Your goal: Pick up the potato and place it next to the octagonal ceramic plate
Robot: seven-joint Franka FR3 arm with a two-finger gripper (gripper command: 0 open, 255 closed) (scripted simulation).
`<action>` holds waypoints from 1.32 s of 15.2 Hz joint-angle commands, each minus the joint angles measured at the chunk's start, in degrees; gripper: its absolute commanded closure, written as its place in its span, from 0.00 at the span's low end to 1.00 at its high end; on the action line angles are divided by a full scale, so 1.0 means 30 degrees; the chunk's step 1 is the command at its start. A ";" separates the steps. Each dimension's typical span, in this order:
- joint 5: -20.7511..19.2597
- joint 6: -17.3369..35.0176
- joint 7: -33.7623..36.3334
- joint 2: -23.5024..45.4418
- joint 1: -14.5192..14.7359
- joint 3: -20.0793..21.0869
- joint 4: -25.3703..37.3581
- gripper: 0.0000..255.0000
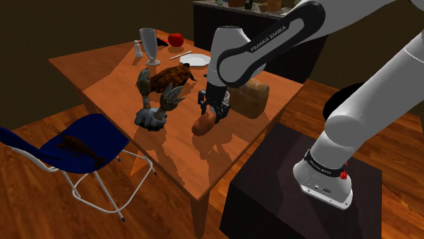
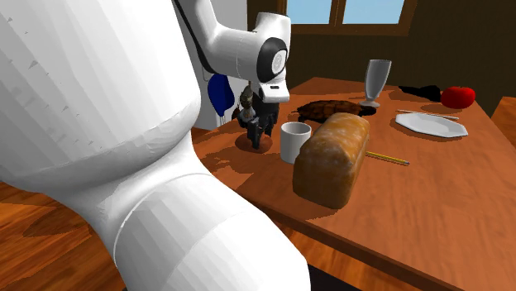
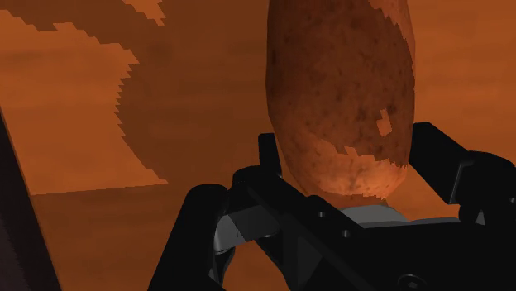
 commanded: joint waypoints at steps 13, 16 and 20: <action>0.0242 -0.1853 -0.0113 -0.1230 0.0102 -0.0353 0.0659 1.00; 0.0292 -0.2757 -0.0128 -0.1767 0.0133 -0.0536 0.1047 1.00; 0.0307 -0.3937 -0.0116 -0.2395 0.0156 -0.0777 0.1618 1.00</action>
